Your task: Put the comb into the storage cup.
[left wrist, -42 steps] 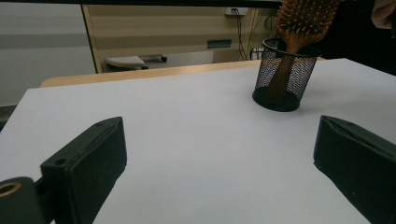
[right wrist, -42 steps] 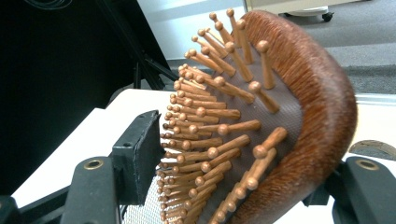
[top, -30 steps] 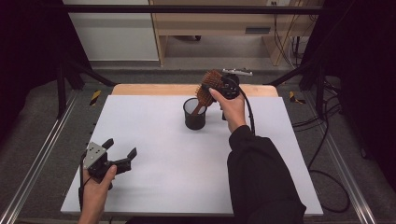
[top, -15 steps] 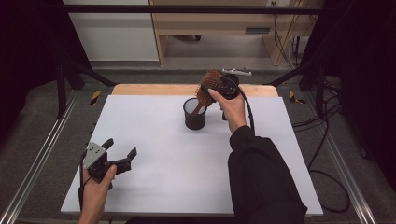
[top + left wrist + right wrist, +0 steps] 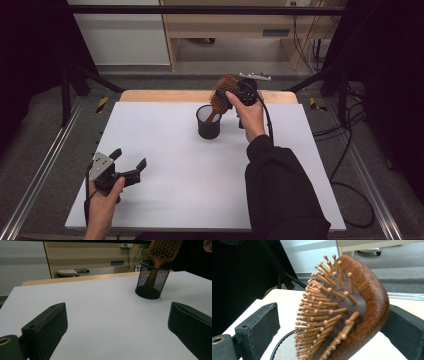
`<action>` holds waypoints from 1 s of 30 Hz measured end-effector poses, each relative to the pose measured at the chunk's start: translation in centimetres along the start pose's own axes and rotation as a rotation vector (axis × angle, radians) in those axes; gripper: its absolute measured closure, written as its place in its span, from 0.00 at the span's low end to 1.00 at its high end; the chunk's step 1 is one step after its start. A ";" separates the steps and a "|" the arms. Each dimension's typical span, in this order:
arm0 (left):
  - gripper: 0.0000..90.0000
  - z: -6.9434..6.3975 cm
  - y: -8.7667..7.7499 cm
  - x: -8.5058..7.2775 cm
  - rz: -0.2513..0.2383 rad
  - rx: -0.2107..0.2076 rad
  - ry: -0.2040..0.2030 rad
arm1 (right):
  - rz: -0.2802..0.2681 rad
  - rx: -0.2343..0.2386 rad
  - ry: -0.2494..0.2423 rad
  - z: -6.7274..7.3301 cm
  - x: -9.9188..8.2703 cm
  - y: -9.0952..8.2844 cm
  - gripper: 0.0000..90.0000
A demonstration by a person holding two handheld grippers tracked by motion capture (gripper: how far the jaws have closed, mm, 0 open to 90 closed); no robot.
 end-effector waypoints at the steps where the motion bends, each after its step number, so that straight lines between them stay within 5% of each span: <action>1: 0.03 0.0 0.0 0.0 0.001 0.000 0.000 | 0.002 -0.003 0.002 0.0 0.0 -0.1 0.06; 30: 0.03 0.1 0.0 0.0 0.001 0.004 -0.004 | -0.022 -0.004 -0.017 -0.1 0.4 -1.2 0.07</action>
Point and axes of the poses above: each handheld gripper's, and its own axes: y roughly forward along the jaws, x roughly out of its top, z roughly to its left, the point moved 1 cm from there along y, roughly forward along the jaws, and after that the axes turned 9 degrees about -y, right-handed, at the moved point
